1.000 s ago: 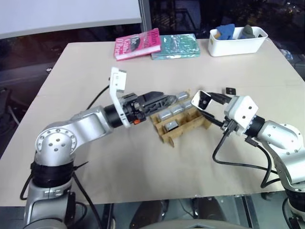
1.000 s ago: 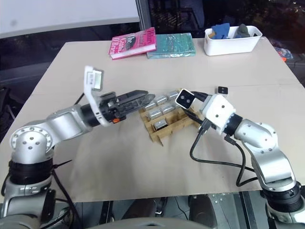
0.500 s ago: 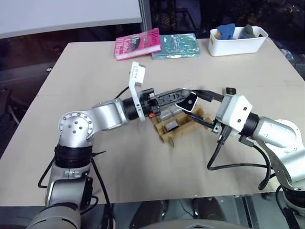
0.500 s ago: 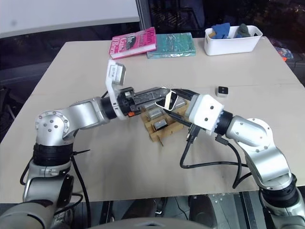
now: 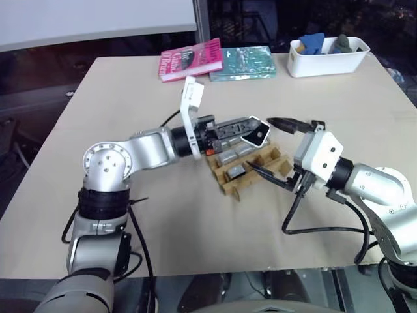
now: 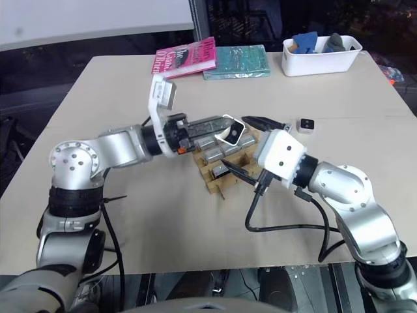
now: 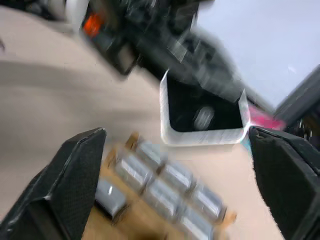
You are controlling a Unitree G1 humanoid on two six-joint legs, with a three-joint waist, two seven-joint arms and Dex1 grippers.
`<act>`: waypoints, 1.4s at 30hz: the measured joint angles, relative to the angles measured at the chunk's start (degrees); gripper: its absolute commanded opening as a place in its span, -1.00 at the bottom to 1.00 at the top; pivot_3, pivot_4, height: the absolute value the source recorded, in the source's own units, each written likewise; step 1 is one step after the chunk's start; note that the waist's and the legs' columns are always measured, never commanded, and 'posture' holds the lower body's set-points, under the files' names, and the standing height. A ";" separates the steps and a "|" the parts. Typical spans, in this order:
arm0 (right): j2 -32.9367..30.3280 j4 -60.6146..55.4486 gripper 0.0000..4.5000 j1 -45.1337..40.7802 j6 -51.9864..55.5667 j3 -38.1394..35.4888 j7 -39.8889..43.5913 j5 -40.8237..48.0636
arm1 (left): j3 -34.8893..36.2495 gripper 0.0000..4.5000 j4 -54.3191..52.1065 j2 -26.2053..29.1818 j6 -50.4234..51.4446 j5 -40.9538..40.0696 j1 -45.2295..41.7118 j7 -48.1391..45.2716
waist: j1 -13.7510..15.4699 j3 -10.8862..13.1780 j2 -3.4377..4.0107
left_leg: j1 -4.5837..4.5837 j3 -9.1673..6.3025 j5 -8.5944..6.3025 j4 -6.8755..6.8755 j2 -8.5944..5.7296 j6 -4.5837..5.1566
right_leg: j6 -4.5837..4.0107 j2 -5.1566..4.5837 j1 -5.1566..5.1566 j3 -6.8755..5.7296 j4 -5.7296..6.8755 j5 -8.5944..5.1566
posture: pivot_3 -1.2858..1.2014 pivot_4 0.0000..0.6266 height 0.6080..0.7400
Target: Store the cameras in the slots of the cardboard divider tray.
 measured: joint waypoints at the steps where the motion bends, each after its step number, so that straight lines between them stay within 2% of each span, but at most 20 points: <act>1: -0.26 -0.71 0.95 1.75 1.02 -2.01 0.00 1.14 | -1.01 -0.68 0.92 -0.15 -0.20 2.90 -1.16 -1.41 | 0.11 0.00 0.00 | -0.01 0.01 0.00 0.00 0.00 0.00 | 0.00 -0.01 -0.01 0.01 0.00 0.00 | 0.03 -0.52 1.00; 5: -1.22 -5.88 0.95 15.60 5.03 -15.31 0.82 8.05 | -12.93 -0.68 3.72 3.00 -0.55 19.70 -8.15 -13.63 | 1.31 0.01 -0.09 | -0.12 -0.10 -0.01 -0.06 -0.06 0.02 | 0.01 0.02 0.02 -0.02 -0.18 0.01 | 0.03 -0.52 1.00; 9: -1.62 -9.79 0.95 20.43 6.37 -22.58 0.06 11.87 | -23.25 -0.68 7.39 3.12 -7.04 34.90 -9.61 -25.33 | 0.60 0.00 -0.09 | -0.04 0.03 -0.01 -0.08 0.01 0.03 | 0.05 -0.01 0.02 -0.01 -0.19 0.03 | 0.03 -0.52 1.00; 11: -1.62 -11.07 0.95 21.30 6.85 -24.25 -1.11 12.62 | -26.25 -0.68 10.38 2.20 -9.58 40.94 -10.10 -29.28 | 0.17 0.00 -0.09 | -0.05 -0.01 -0.01 -0.09 0.03 0.03 | 0.05 -0.01 0.02 -0.01 -0.17 0.03 | 0.03 -0.52 1.00; 18: -0.72 -13.58 0.95 24.61 7.07 -24.12 -5.36 12.80 | -28.36 -0.68 19.64 -2.89 -15.58 53.28 -13.22 -38.61 | 0.16 0.02 -0.12 | -0.10 -0.05 -0.02 -0.08 -0.01 0.05 | 0.06 -0.04 0.01 -0.07 -0.23 0.03 | 0.03 -0.52 1.00; 29: -1.13 -13.73 0.95 28.06 4.27 -22.15 -9.64 12.27 | -27.81 -0.68 19.83 -4.33 -13.43 58.77 -14.10 -45.32 | 0.15 0.02 -0.13 | -0.11 -0.11 -0.02 -0.05 -0.01 0.05 | 0.07 -0.02 0.03 -0.15 -0.22 0.02 | 0.03 -0.52 1.00; 42: -1.15 -13.73 0.95 28.64 3.53 -21.41 -10.59 11.67 | -27.99 -0.68 14.47 -4.63 -10.36 64.03 -11.98 -44.69 | -0.01 0.02 -0.13 | -0.09 -0.09 -0.01 -0.02 0.00 0.05 | 0.07 0.00 0.02 -0.15 -0.17 0.03 | 0.03 -0.52 1.00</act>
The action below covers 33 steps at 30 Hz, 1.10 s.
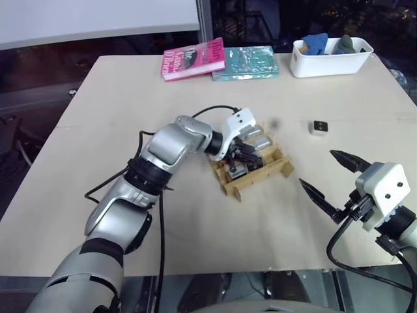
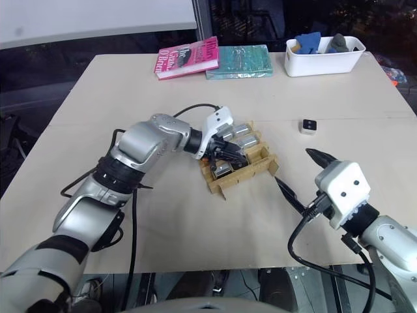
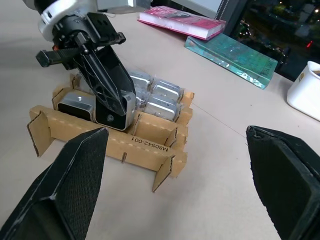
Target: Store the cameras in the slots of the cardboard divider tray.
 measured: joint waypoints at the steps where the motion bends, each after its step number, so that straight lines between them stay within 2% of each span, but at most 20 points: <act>1: 0.00 0.01 0.95 0.03 -0.03 0.03 0.08 -0.10 | -0.03 -0.68 0.00 -0.20 0.00 0.42 0.00 0.13 | 0.00 0.00 0.00 | 0.00 0.00 0.00 0.00 0.00 0.00 | 0.00 0.00 0.00 0.00 0.00 0.00 | 0.03 -0.52 1.00; 6: 0.08 0.26 0.95 0.80 -1.30 0.60 0.76 -1.52 | -0.04 -0.68 -0.07 -0.76 -0.02 1.69 0.00 0.49 | 0.01 0.00 0.00 | 0.01 0.00 0.00 0.06 0.00 0.00 | 0.01 0.00 0.01 0.00 0.04 0.00 | 0.03 -0.52 1.00; 8: 0.13 0.31 1.00 1.17 -1.74 1.42 1.00 -1.99 | -0.18 -0.22 -0.59 -0.80 -0.03 2.31 0.02 0.64 | 0.01 0.00 0.00 | 0.01 0.01 0.00 0.08 0.00 0.00 | 0.01 0.00 0.01 0.00 0.09 0.01 | 0.03 -0.52 1.00; 9: 0.14 0.33 1.00 1.29 -1.83 1.53 1.12 -2.10 | -0.25 -0.11 -0.69 -0.80 -0.01 2.74 0.03 0.85 | 0.02 0.00 0.00 | 0.02 0.01 0.00 0.08 0.00 0.00 | 0.01 0.00 0.01 0.00 0.09 0.01 | 0.03 -0.52 1.00; 14: 0.16 0.56 1.00 1.58 -2.46 1.54 1.72 -2.30 | 0.12 0.92 -2.88 -0.93 1.34 3.38 0.21 2.14 | 0.05 0.00 -0.01 | 0.02 0.02 0.00 0.09 -0.01 0.00 | 0.01 0.00 0.01 0.01 0.11 0.01 | 0.03 -0.52 1.00; 18: 0.12 1.52 1.00 0.87 -2.44 1.60 1.88 -2.34 | 3.62 0.97 -5.81 -0.64 4.89 2.02 0.64 3.50 | 0.01 0.00 -0.01 | 0.02 0.01 0.00 0.09 0.00 0.00 | 0.01 0.00 0.00 0.01 0.14 0.01 | 0.03 -0.52 1.00; 22: -0.61 4.18 1.00 -3.32 -2.36 3.92 0.96 -5.43 | 11.55 0.97 -10.98 -1.93 6.03 -2.09 2.90 5.06 | 0.00 -0.01 0.00 | 0.03 0.03 0.00 0.11 -0.01 -0.01 | 0.01 -0.01 0.00 0.00 0.15 0.01 | 0.03 -0.52 1.00; 26: -0.81 10.04 1.00 -10.94 1.79 8.69 -1.66 -8.73 | 19.77 0.97 -16.25 -4.25 -0.80 -5.44 9.35 6.95 | -0.17 -0.02 -0.02 | 0.06 0.08 0.01 0.11 0.01 -0.02 | 0.00 -0.03 0.00 0.04 0.18 0.01 | 0.03 -0.52 1.00; 27: -0.77 10.47 1.00 -11.26 1.98 8.78 -1.85 -8.85 | 19.96 0.97 -16.44 -4.28 -0.97 -5.49 9.54 6.94 | -0.24 -0.02 -0.02 | 0.08 0.14 0.01 0.12 0.02 -0.02 | 0.00 -0.02 0.00 0.08 0.19 0.02 | 0.03 -0.52 1.00; 30: 4.37 24.27 1.00 -25.77 8.93 12.18 -7.93 -11.59 | 27.62 0.97 -23.21 -1.97 -4.29 -11.55 18.16 4.25 | -1.55 -0.04 -0.04 | 0.22 0.40 0.01 0.09 0.06 -0.01 | -0.03 -0.02 -0.02 0.29 0.31 0.03 | 0.03 -0.52 1.00; 33: 10.19 38.86 1.00 -36.65 12.41 11.72 -12.25 -11.99 | 33.41 0.97 -29.40 1.19 -6.66 -14.96 27.87 2.71 | -1.55 -0.03 -0.02 | 0.27 0.45 0.01 0.03 0.11 -0.02 | -0.05 0.03 -0.09 0.36 0.40 0.02 | 0.03 -0.52 1.00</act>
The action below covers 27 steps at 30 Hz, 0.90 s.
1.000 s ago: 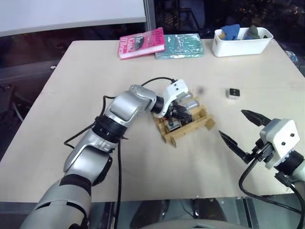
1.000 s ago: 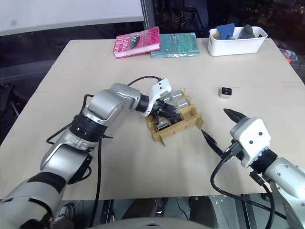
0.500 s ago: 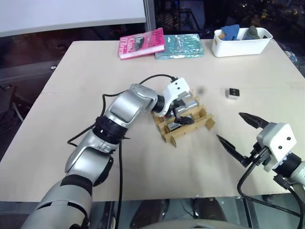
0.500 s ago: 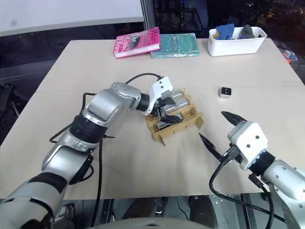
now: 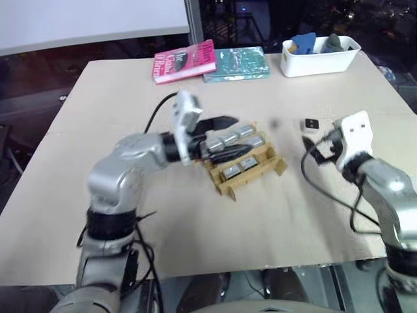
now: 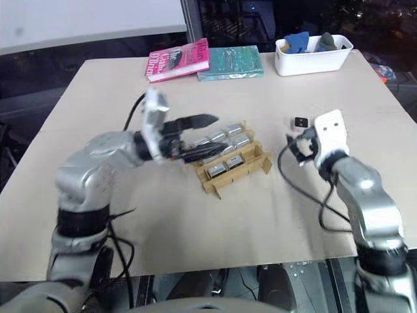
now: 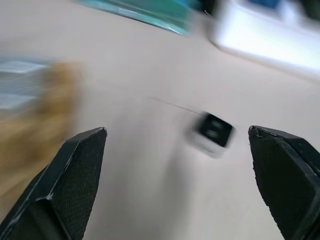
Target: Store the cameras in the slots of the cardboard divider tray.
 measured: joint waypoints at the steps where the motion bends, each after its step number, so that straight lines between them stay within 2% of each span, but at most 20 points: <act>1: 0.69 2.84 1.00 -1.77 0.04 -0.16 -0.77 -0.43 | 0.92 0.97 -1.00 0.44 -0.58 -0.14 1.85 0.33 | 0.34 0.00 0.02 | -0.06 -0.06 0.00 -0.01 -0.01 0.00 | 0.00 -0.02 0.00 -0.01 0.00 0.00 | 0.03 -0.52 1.00; 4: 3.19 13.34 1.00 -8.32 -1.25 -0.20 -2.37 -1.43 | 4.58 0.97 -6.64 2.66 -1.97 -1.12 8.63 2.06 | 0.69 -0.01 0.00 | -0.15 -0.09 0.00 0.02 -0.09 0.02 | 0.01 -0.03 0.02 -0.07 -0.15 0.01 | 0.03 -0.52 1.00; 10: 5.83 31.06 1.00 -14.54 -7.84 -0.27 -4.55 -4.45 | 9.09 0.97 -13.17 3.44 -4.92 -3.25 17.86 5.64 | 0.41 -0.01 0.01 | -0.11 -0.08 -0.01 -0.01 -0.07 0.02 | 0.00 -0.03 0.03 -0.10 -0.16 0.01 | 0.03 -0.52 1.00; 23: 7.31 49.68 1.00 -22.05 -18.92 -0.42 -5.46 -7.70 | 14.37 0.97 -18.27 7.54 -10.03 -8.45 29.02 5.82 | -0.11 -0.02 0.07 | -0.05 0.11 -0.01 -0.06 -0.02 0.02 | -0.01 0.04 -0.06 0.09 -0.06 0.01 | 0.03 -0.52 1.00; 25: 7.62 51.73 0.77 -23.07 -20.06 -0.37 -4.73 -7.71 | 14.93 1.00 -18.43 7.86 -10.92 -8.54 30.15 5.96 | -0.08 -0.02 0.07 | -0.05 0.13 -0.01 -0.07 -0.02 0.02 | -0.01 0.04 -0.06 0.12 -0.07 0.02 | 0.03 -0.52 1.00; 26: 7.70 52.66 0.54 -23.42 -20.42 -0.36 -4.49 -7.69 | 15.40 1.00 -18.43 8.02 -11.52 -8.54 31.09 5.97 | -0.10 -0.02 0.07 | -0.05 0.14 -0.01 -0.08 -0.02 0.02 | -0.01 0.04 -0.06 0.12 -0.08 0.01 | 0.03 -0.52 1.00; 27: 7.70 53.04 0.41 -23.48 -20.55 -0.35 -4.40 -7.69 | 15.63 1.00 -18.43 8.09 -11.73 -8.54 31.51 5.98 | -0.09 -0.02 0.07 | -0.05 0.13 -0.01 -0.10 -0.02 0.02 | -0.01 0.03 -0.06 0.12 -0.09 0.01 | 0.03 -0.52 1.00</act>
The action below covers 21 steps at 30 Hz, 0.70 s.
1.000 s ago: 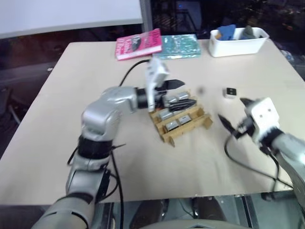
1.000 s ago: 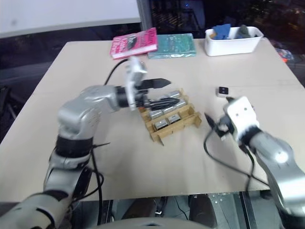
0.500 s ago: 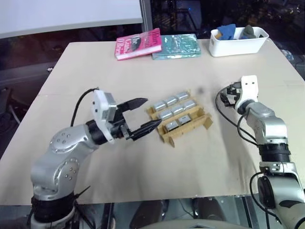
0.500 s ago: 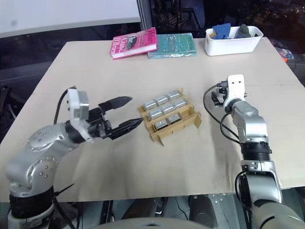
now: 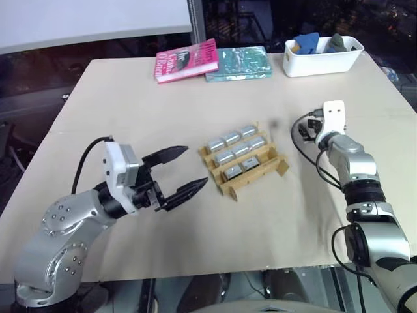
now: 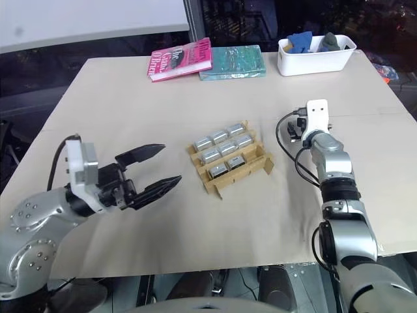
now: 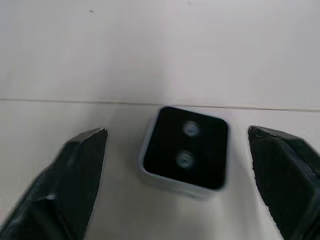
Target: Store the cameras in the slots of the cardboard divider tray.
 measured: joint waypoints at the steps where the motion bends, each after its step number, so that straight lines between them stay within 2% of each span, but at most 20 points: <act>1: -0.05 0.52 0.14 -0.09 -0.44 -0.09 0.05 -0.12 | 0.24 1.00 0.00 0.12 -0.41 -0.04 0.71 0.06 | 0.01 0.00 0.00 | 0.00 0.00 0.00 0.00 0.00 0.00 | 0.00 0.00 0.00 0.00 -0.01 0.00 | 0.03 -0.52 1.00; 2: -0.10 0.69 0.08 -0.18 -0.50 -0.14 0.28 -0.13 | 0.25 1.00 0.00 0.16 -0.60 -0.12 1.15 0.11 | 0.01 0.00 0.00 | 0.00 0.00 0.00 -0.01 0.00 0.00 | 0.00 0.00 0.00 0.00 -0.01 0.00 | 0.03 -0.52 1.00; 3: -0.10 0.72 -0.15 -0.20 -0.52 -0.12 0.57 -0.16 | 0.26 1.00 0.00 0.17 -0.87 -0.31 1.47 0.14 | 0.01 0.00 0.00 | 0.00 0.00 0.00 0.00 0.00 0.00 | 0.00 0.00 0.00 0.00 -0.01 0.00 | 0.03 -0.52 1.00; 9: -1.22 -0.99 -0.16 1.37 -1.26 0.42 2.14 -1.20 | -0.02 1.00 0.02 0.52 -1.23 -1.18 1.64 1.64 | 0.18 -0.01 0.01 | 0.02 0.00 0.00 -0.01 0.01 0.00 | 0.00 0.01 0.01 0.01 0.00 0.00 | 0.03 -0.52 1.00; 12: -3.27 -11.01 -0.16 7.87 -3.58 2.34 8.69 -0.54 | -0.88 1.00 0.30 -0.10 2.84 -4.31 -1.30 7.84 | 0.49 0.02 0.06 | -0.07 -0.07 -0.01 0.00 0.00 0.00 | 0.01 0.00 -0.02 -0.02 -0.05 0.01 | 0.03 -0.52 1.00; 13: -6.04 -19.97 -0.16 12.60 -6.11 4.76 14.90 0.47 | -2.17 1.00 0.60 -0.56 6.38 -8.68 -4.58 11.72 | 0.71 0.06 0.13 | -0.16 -0.17 -0.01 0.02 -0.03 0.01 | 0.01 -0.02 -0.04 -0.05 -0.05 0.00 | 0.03 -0.52 1.00; 15: -8.11 -28.30 -0.16 15.53 -8.32 6.91 20.74 1.72 | -3.21 1.00 1.14 -0.60 9.75 -12.91 -7.69 15.11 | 0.28 0.07 0.14 | -0.15 -0.12 -0.01 0.03 -0.02 0.01 | 0.02 -0.03 -0.04 -0.09 -0.03 0.00 | 0.03 -0.52 1.00; 16: -11.25 -38.37 -0.16 19.26 -9.59 8.48 26.04 3.65 | -4.60 1.00 2.52 0.15 14.31 -18.48 -11.87 19.42 | 0.25 0.06 0.13 | -0.13 -0.16 -0.02 0.03 0.01 0.00 | 0.03 -0.01 -0.03 -0.13 -0.04 0.00 | 0.03 -0.52 1.00; 17: -12.05 -42.36 -0.16 20.15 -9.92 9.28 28.13 4.53 | -4.91 1.00 3.27 0.82 16.28 -20.70 -13.59 21.31 | 0.02 0.06 0.11 | -0.10 -0.16 -0.02 0.03 0.03 -0.01 | 0.03 0.01 -0.02 -0.13 -0.04 0.00 | 0.03 -0.52 1.00; 21: -14.44 -60.85 -0.16 23.22 -9.25 12.06 33.10 7.81 | -10.52 1.00 14.34 1.63 25.98 -39.76 -28.13 33.94 | 0.25 0.06 0.05 | -0.02 -0.17 -0.02 0.15 0.06 -0.02 | 0.05 0.04 0.05 -0.17 0.08 0.00 | 0.03 -0.52 1.00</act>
